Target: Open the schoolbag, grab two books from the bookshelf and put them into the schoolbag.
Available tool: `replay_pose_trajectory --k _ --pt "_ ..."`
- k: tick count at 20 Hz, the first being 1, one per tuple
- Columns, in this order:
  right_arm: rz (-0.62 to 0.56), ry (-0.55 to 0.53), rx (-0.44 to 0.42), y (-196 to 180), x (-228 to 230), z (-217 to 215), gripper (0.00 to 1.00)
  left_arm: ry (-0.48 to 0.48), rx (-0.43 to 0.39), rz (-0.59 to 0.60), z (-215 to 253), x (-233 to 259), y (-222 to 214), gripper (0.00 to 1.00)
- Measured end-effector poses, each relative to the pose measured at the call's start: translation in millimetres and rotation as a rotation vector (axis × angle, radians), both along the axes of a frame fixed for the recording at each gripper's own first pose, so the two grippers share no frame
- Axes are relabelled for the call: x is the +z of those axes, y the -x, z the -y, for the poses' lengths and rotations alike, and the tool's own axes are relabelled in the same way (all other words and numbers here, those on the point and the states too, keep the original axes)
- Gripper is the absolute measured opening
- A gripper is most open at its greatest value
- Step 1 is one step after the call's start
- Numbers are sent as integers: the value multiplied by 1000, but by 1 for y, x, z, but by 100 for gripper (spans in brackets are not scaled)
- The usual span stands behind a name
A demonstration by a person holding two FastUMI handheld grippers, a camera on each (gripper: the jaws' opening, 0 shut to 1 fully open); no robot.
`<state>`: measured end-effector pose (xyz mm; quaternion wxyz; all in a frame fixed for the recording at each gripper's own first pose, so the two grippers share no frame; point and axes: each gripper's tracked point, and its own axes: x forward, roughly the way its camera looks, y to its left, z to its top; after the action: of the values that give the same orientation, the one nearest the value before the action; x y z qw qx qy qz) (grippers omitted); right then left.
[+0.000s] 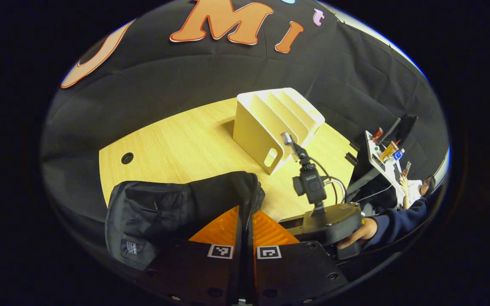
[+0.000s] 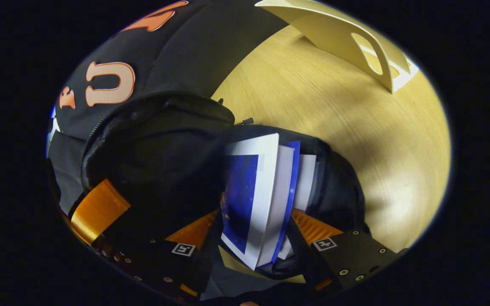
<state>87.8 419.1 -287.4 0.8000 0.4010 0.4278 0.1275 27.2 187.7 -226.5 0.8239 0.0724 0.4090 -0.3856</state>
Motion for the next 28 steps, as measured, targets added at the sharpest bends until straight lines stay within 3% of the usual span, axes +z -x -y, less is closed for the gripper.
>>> replay_pose_trajectory --k 3,5,9,10,12,14,15,16,17,20,21,22,27,28 --pt "16 94 -1 6 -2 33 94 -32 10 10 5 -10 3 6" --pt "6 137 -12 13 1 58 95 -50 19 14 9 -15 8 6" --pt "27 206 -46 19 12 108 96 -44 55 -12 23 -22 16 17" --pt "33 227 -51 21 15 119 96 -42 62 -18 28 -23 18 28" --pt "44 266 -57 24 22 144 96 -22 69 -29 41 -21 24 38" --pt "62 301 -66 25 29 168 97 -5 74 -32 59 -18 29 62" --pt "77 316 -68 25 34 181 97 -5 81 -26 67 -17 30 63" --pt "85 337 -74 25 38 194 97 -4 90 -20 75 -16 31 76" --pt "92 356 -79 25 43 207 98 2 95 -12 83 -13 34 74" --pt "125 430 -87 20 57 244 97 -3 133 29 109 -11 29 86" --pt "149 441 -84 20 65 254 98 -10 154 41 116 -11 26 84" --pt "167 455 -89 19 72 264 98 -12 178 61 125 -9 23 92" --pt "324 555 -97 17 123 313 97 61 329 215 162 41 9 90" --pt "361 584 -104 17 136 323 98 78 363 253 167 52 7 94"
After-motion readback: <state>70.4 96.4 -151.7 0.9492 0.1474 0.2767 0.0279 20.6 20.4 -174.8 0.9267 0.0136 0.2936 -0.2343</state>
